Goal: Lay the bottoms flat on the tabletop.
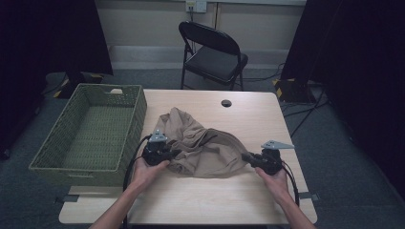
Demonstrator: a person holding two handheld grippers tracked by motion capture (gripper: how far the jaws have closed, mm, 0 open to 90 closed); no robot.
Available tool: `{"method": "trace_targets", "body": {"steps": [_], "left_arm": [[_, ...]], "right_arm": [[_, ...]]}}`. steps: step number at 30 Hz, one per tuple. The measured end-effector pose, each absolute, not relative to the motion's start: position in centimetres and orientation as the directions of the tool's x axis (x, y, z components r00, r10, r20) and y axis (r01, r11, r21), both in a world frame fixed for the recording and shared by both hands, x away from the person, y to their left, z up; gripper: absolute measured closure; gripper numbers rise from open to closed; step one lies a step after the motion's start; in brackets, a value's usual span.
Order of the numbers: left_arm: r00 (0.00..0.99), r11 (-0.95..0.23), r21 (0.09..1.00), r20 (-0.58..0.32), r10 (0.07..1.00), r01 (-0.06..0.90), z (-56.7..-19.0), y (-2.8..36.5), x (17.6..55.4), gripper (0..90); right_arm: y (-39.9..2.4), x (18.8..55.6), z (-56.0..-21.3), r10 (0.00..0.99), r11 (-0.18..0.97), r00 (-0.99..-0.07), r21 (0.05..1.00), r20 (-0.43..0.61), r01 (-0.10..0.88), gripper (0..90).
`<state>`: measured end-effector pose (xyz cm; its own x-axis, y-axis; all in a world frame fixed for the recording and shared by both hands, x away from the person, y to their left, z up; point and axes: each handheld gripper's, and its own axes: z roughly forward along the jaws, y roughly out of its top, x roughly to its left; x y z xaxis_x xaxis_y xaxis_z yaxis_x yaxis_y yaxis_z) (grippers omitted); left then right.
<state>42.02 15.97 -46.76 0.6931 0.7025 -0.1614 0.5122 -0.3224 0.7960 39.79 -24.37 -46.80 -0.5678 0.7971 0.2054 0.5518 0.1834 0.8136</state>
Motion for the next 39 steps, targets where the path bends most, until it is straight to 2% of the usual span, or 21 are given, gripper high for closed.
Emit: {"method": "trace_targets", "body": {"steps": [3, 7, 11, 15, 17, 25, 27, 29, 31, 34, 39], "left_arm": [[0.704, -0.303, 0.821, -0.161, 0.691, 0.484, -46.1, 15.8, 41.6, 79.2], [0.709, -0.256, 0.842, -0.195, 0.678, 0.476, -45.6, 16.0, 41.6, 79.2], [0.709, -0.232, 0.856, -0.198, 0.677, 0.462, -45.4, 16.2, 41.6, 77.9], [0.719, -0.231, 0.869, -0.182, 0.671, 0.437, -44.9, 15.9, 41.4, 66.0], [0.715, -0.22, 0.871, -0.191, 0.673, 0.44, -44.9, 15.7, 41.4, 55.7], [0.722, -0.302, 0.851, -0.124, 0.68, 0.43, -45.8, 13.9, 41.8, 40.6], [0.703, -0.301, 0.843, -0.123, 0.701, 0.447, -46.3, 13.7, 42.2, 41.6], [0.707, -0.286, 0.854, -0.127, 0.696, 0.434, -46.3, 13.9, 42.4, 61.8], [0.693, -0.266, 0.857, -0.137, 0.708, 0.442, -46.1, 14.2, 42.4, 74.8], [0.689, -0.245, 0.851, -0.174, 0.704, 0.465, -46.1, 14.7, 42.5, 77.4], [0.683, -0.225, 0.847, -0.202, 0.702, 0.481, -46.2, 15.2, 42.6, 77.9]], "right_arm": [[-25.4, 40.0, -45.6, 0.845, 0.182, -0.517, 0.835, 0.137, 0.519, 78.7], [-27.0, 40.4, -43.9, 0.878, 0.093, -0.453, 0.871, 0.158, 0.483, 79.4], [-27.0, 40.6, -44.0, 0.881, 0.112, -0.453, 0.87, 0.137, 0.48, 79.6], [-26.2, 40.6, -44.4, 0.871, 0.153, -0.479, 0.862, 0.113, 0.482, 79.6], [-26.0, 40.6, -44.5, 0.867, 0.157, -0.485, 0.862, 0.113, 0.483, 79.6], [-25.6, 40.7, -44.8, 0.855, 0.176, -0.507, 0.855, 0.112, 0.487, 79.4], [-25.4, 40.7, -45.0, 0.851, 0.183, -0.513, 0.852, 0.112, 0.49, 79.0], [-25.1, 40.6, -45.0, 0.843, 0.193, -0.527, 0.852, 0.11, 0.486, 77.5], [-24.9, 40.5, -45.0, 0.831, 0.198, -0.545, 0.855, 0.114, 0.48, 72.7], [-24.6, 40.8, -45.5, 0.815, 0.188, -0.561, 0.85, 0.144, 0.493, 62.5], [-24.4, 41.2, -46.7, 0.809, 0.178, -0.559, 0.828, 0.184, 0.531, 55.7]]}}
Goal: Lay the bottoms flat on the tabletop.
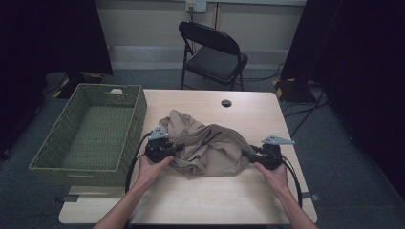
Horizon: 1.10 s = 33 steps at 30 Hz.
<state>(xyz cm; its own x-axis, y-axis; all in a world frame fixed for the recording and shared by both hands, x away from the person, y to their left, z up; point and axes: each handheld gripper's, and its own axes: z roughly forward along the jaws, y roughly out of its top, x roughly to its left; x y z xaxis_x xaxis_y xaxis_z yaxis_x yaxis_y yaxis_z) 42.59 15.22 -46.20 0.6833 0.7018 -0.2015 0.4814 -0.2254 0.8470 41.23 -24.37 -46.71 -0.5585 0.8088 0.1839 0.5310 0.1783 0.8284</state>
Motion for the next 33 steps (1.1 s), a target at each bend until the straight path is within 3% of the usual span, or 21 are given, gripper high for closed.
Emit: {"method": "trace_targets", "body": {"steps": [10, 12, 14, 18, 33], "left_arm": [[0.674, -0.211, 0.835, -0.234, 0.701, 0.508, -46.7, 15.8, 42.9, 77.9], [0.672, -0.209, 0.833, -0.238, 0.701, 0.513, -46.7, 15.9, 42.9, 77.9], [0.672, -0.207, 0.835, -0.237, 0.702, 0.511, -46.7, 15.9, 42.9, 77.9], [0.675, -0.198, 0.842, -0.238, 0.699, 0.501, -46.6, 16.1, 42.8, 77.4], [0.707, -0.131, 0.891, -0.248, 0.663, 0.435, -44.1, 16.7, 41.7, 77.6]], "right_arm": [[-25.4, 41.2, -48.4, 0.824, 0.16, -0.521, 0.79, 0.223, 0.592, 55.8], [-25.3, 41.4, -48.7, 0.825, 0.156, -0.516, 0.784, 0.232, 0.601, 59.8], [-25.3, 41.6, -48.9, 0.822, 0.147, -0.511, 0.775, 0.25, 0.615, 71.3], [-25.3, 41.7, -48.5, 0.836, 0.133, -0.493, 0.783, 0.241, 0.607, 78.1], [-26.5, 40.9, -44.6, 0.859, 0.095, -0.48, 0.863, 0.181, 0.496, 78.9]]}}
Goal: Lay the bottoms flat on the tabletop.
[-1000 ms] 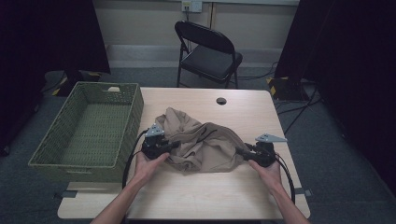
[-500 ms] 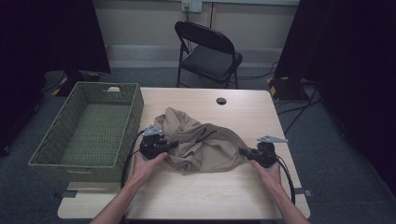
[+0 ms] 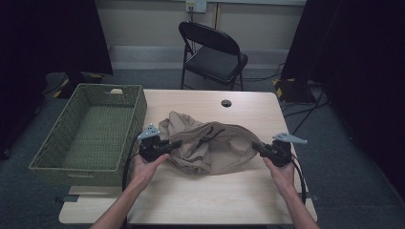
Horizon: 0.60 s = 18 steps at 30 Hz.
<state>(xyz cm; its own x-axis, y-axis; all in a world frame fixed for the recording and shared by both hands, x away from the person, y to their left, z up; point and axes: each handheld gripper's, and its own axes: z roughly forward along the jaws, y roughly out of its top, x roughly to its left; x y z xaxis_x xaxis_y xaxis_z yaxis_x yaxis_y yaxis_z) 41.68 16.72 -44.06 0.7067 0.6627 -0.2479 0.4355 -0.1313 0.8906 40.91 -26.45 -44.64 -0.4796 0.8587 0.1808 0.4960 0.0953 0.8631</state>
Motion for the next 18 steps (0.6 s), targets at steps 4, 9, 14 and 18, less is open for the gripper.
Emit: {"method": "trace_targets", "body": {"steps": [4, 9, 14, 18], "left_arm": [[0.727, -0.137, 0.909, -0.217, 0.651, 0.394, -42.7, 16.8, 41.5, 77.6], [0.741, -0.136, 0.919, -0.202, 0.641, 0.369, -41.7, 17.0, 41.1, 77.7], [0.733, -0.098, 0.934, -0.2, 0.65, 0.343, -40.4, 17.7, 40.8, 77.7], [0.736, -0.088, 0.936, -0.206, 0.645, 0.34, -39.9, 17.5, 40.6, 77.7]], "right_arm": [[-26.5, 40.6, -43.6, 0.869, 0.106, -0.473, 0.88, 0.144, 0.462, 78.8], [-26.8, 40.2, -41.9, 0.865, 0.072, -0.478, 0.905, 0.153, 0.419, 78.7], [-27.0, 39.7, -40.3, 0.856, 0.045, -0.492, 0.926, 0.157, 0.376, 78.7], [-27.0, 39.6, -39.3, 0.853, 0.036, -0.499, 0.935, 0.155, 0.353, 78.6]]}}
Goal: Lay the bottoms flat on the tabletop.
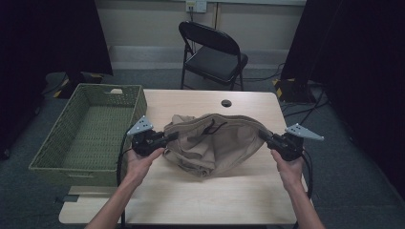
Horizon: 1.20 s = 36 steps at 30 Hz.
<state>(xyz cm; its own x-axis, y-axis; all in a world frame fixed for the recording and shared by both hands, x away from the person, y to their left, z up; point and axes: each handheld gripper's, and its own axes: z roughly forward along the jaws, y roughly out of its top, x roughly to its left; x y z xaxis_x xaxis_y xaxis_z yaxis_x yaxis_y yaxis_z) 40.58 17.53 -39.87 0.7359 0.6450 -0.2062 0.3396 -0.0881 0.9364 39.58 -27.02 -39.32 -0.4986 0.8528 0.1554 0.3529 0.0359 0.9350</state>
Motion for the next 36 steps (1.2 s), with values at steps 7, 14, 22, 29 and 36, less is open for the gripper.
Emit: {"method": "trace_targets", "body": {"steps": [7, 14, 22, 29, 36], "left_arm": [[0.752, -0.077, 0.95, -0.187, 0.632, 0.301, -38.3, 17.6, 40.1, 77.8], [0.766, -0.061, 0.966, -0.16, 0.622, 0.252, -36.3, 18.2, 39.7, 77.7], [0.767, -0.018, 0.975, -0.165, 0.62, 0.224, -34.7, 19.1, 39.3, 77.8], [0.768, 0.022, 0.979, -0.171, 0.618, 0.2, -33.2, 19.8, 39.3, 77.8], [0.77, 0.036, 0.988, -0.142, 0.622, 0.152, -30.9, 20.3, 39.2, 77.8]], "right_arm": [[-27.2, 39.4, -37.7, 0.845, 0.021, -0.513, 0.95, 0.15, 0.312, 78.6], [-27.0, 38.7, -35.9, 0.83, 0.006, -0.539, 0.963, 0.146, 0.271, 78.6], [-27.1, 38.0, -34.1, 0.819, -0.001, -0.555, 0.968, 0.144, 0.251, 78.6], [-26.6, 38.0, -32.4, 0.812, -0.004, -0.57, 0.976, 0.129, 0.216, 78.6], [-26.2, 38.1, -30.5, 0.8, -0.022, -0.587, 0.984, 0.125, 0.179, 78.6]]}}
